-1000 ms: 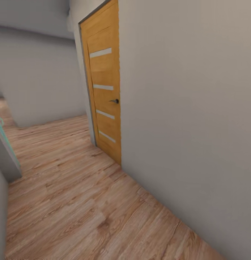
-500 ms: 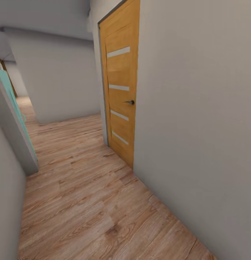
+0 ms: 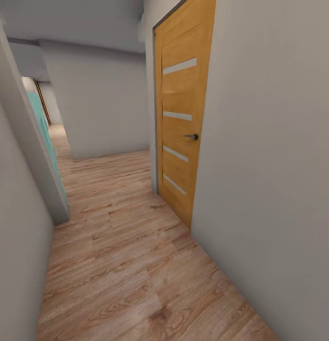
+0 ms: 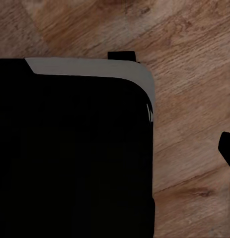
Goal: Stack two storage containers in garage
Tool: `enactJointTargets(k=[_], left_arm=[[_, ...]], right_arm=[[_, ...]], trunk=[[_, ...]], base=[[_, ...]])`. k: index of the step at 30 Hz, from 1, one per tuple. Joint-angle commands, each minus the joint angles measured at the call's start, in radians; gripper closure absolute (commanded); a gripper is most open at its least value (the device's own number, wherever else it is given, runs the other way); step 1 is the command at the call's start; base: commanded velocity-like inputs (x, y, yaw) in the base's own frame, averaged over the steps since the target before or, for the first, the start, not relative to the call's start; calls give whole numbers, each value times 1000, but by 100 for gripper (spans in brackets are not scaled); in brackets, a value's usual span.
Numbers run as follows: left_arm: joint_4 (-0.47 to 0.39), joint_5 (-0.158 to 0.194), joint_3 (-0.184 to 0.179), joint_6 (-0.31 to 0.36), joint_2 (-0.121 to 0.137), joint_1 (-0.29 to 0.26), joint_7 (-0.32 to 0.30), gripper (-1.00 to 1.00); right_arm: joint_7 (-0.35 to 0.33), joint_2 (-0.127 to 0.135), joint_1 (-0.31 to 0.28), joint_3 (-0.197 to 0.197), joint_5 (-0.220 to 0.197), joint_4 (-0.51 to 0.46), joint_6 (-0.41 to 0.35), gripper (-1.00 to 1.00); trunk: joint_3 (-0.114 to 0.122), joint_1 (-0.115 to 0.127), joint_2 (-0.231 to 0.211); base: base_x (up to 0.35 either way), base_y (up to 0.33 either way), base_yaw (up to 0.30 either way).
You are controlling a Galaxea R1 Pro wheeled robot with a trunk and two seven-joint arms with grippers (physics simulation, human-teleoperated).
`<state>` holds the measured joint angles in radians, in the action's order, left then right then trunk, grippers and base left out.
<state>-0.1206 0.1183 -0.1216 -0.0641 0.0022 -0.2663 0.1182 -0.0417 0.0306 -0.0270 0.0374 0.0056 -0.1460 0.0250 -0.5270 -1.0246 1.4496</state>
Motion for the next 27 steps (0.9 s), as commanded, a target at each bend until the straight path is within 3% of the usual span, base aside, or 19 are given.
enactJointTargets(k=[1,27], left_arm=[[1,11,-9,-3,0,-1,3,-100],[1,11,-9,-3,-8,-1,3,-100]], right_arm=[[-4,0,0,4,1,0,3,-100],[-4,0,-1,4,1,0,3,-100]], trunk=[[-1,0,0],[7,0,0]], base=[[241,0,244],[248,0,248]])
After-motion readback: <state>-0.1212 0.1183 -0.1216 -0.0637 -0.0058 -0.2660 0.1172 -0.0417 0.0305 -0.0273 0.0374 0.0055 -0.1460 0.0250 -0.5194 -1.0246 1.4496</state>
